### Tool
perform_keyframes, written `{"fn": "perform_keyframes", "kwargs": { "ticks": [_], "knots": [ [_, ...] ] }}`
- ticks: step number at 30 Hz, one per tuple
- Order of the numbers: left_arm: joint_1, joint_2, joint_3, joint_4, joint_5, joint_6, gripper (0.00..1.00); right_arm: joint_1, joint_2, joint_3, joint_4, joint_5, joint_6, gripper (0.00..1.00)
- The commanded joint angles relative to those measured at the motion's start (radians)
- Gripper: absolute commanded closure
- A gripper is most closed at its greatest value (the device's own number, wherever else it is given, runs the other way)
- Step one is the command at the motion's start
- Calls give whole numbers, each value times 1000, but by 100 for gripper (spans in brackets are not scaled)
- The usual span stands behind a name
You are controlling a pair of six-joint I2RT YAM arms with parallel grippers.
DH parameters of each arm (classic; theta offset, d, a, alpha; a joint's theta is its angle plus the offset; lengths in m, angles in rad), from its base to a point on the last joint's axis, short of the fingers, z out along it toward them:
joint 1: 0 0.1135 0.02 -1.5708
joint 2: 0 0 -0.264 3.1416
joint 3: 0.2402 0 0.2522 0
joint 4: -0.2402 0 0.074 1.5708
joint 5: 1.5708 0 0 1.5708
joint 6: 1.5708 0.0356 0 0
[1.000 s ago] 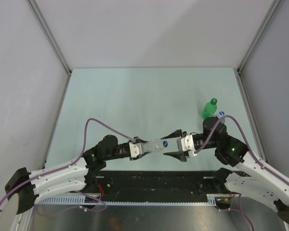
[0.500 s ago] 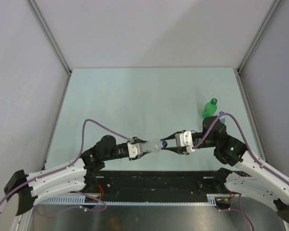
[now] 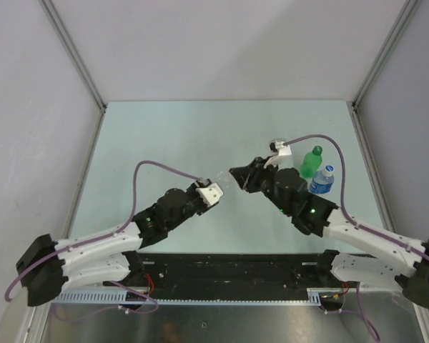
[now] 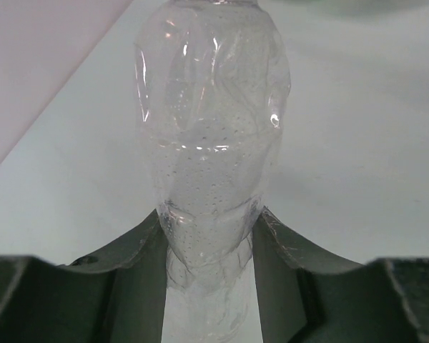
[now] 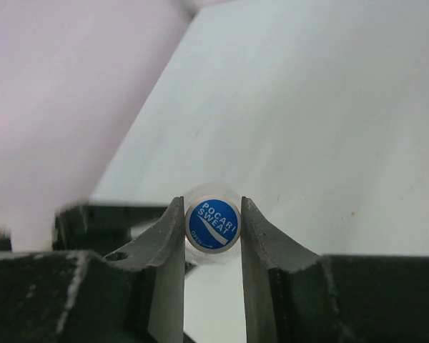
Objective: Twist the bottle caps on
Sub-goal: Screw the bottle cap onto the plastic bottle.
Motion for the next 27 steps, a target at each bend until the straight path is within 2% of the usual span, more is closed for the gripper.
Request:
{"fn": "perform_keyframes", "kwargs": {
  "ticks": [1, 4, 10, 11, 13, 15, 20, 23, 25, 27],
  "knots": [
    [-61, 111, 140, 257, -211, 28, 100, 80, 127, -16, -54, 652, 608, 100],
    [-89, 183, 164, 292, -284, 17, 100, 99, 166, -11, -9, 685, 706, 100],
    [-104, 211, 130, 331, -300, -5, 100, 92, 185, 24, -1, 665, 665, 100],
    [-104, 208, 120, 332, -304, -11, 100, 86, 178, 25, -1, 651, 645, 97],
    [-104, 194, 90, 334, -302, -26, 100, 65, 160, 26, 8, 604, 586, 83],
    [-104, 174, 54, 333, -281, -37, 100, 35, 136, 26, 52, 493, 458, 66],
    [-103, 98, -48, 320, -149, -45, 100, -44, 68, 26, 159, 27, 103, 28],
    [-99, 49, -83, 306, -88, -56, 100, -67, 16, 25, 168, -126, -15, 10],
    [-95, 16, -93, 287, -51, -53, 100, -75, -22, 26, 162, -181, -91, 3],
    [-91, -16, -103, 266, -17, -52, 100, -82, -71, 25, 149, -262, -163, 1]
  ]
}}
